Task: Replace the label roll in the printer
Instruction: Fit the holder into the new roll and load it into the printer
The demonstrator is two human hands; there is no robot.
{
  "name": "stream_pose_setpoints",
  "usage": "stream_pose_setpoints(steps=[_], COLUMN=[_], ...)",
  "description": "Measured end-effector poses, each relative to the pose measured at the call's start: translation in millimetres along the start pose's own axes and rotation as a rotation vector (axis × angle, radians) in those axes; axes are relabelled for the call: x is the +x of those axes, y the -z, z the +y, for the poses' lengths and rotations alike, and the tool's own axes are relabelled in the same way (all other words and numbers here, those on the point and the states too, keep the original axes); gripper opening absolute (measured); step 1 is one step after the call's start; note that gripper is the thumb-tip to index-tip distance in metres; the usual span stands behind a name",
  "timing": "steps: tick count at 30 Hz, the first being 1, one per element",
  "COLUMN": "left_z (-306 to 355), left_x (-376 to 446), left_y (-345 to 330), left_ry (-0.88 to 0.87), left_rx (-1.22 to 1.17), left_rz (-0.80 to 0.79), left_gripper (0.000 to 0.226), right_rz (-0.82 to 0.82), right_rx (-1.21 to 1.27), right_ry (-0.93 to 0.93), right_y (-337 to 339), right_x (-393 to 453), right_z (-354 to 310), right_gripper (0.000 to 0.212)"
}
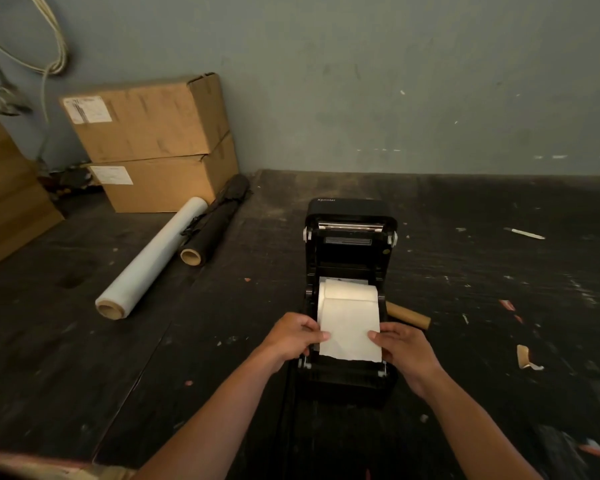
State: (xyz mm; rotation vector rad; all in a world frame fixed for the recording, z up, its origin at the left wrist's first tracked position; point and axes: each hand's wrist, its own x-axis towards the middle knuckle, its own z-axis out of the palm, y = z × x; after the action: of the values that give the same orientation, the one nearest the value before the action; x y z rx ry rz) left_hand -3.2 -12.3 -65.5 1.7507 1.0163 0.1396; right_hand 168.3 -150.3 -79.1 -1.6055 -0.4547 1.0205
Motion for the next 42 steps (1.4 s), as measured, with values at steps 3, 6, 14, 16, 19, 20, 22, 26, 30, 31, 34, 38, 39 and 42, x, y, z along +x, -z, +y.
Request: stream_pose_setpoints(steps=[3, 6, 14, 16, 19, 20, 22, 26, 30, 31, 34, 38, 39, 42], left_z=[-3.9, -7.0, -2.7, 2.8, 8.9, 9.3, 8.0, 11.5, 20.6, 21.2, 18.2, 12.6, 11.2, 5.5], left_x=[-3.8, -3.8, 8.5, 12.7, 17.3, 18.4, 19.8, 22.8, 28.5, 29.3, 30.6, 30.9, 30.9, 31.6], left_y=[-4.1, -5.2, 6.8, 11.7, 16.2, 16.5, 15.4, 11.6, 8.0, 7.3, 5.7, 4.6, 4.3, 2.3], left_ry=[-0.009, -0.018, -0.035, -0.042, -0.037, -0.031, -0.018, -0.044, -0.082, -0.086, -0.100, -0.108, -0.103, -0.077], left_rx=[0.004, 0.016, 0.104, 0.105, 0.114, 0.124, 0.147, 0.184, 0.262, 0.281, 0.335, 0.373, 0.376, 0.351], left_rz=[-0.010, -0.010, -0.008, 0.004, 0.003, -0.002, -0.013, 0.006, 0.053, 0.064, 0.083, 0.101, 0.110, 0.108], left_gripper=[0.006, 0.006, 0.007, 0.010, 0.008, 0.008, 0.010, 0.009, 0.014, 0.015, 0.018, 0.022, 0.021, 0.013], right_rz=[0.000, -0.004, 0.005, 0.027, 0.038, 0.033, 0.021, 0.030, 0.075, 0.086, 0.113, 0.151, 0.157, 0.144], right_rx=[-0.067, -0.196, -0.559, -0.597, -0.646, -0.659, -0.680, -0.719, -0.773, -0.795, -0.838, -0.825, -0.815, -0.783], right_ry=[0.011, 0.035, 0.137, 0.169, 0.197, 0.198, 0.188, 0.212, 0.241, 0.248, 0.253, 0.263, 0.263, 0.243], right_y=[-1.5, -3.2, -8.5, -10.6, -12.1, -12.0, -10.7, -6.2, -5.6, -6.5, -9.8, -11.9, -12.6, -12.6], right_x=[-5.7, -9.8, -9.6, -5.9, -0.6, 0.9, 3.3, 9.0, 14.9, 16.1, 19.4, 22.9, 24.0, 27.4], right_z=[4.1, 6.9, -1.6, -8.1, -16.9, -18.2, -17.6, -17.0, -17.4, -16.5, -11.9, -3.2, -0.9, 4.9], right_gripper=[0.025, 0.024, 0.029, 0.035, 0.039, 0.038, 0.036, 0.032, 0.026, 0.025, 0.021, 0.018, 0.018, 0.020])
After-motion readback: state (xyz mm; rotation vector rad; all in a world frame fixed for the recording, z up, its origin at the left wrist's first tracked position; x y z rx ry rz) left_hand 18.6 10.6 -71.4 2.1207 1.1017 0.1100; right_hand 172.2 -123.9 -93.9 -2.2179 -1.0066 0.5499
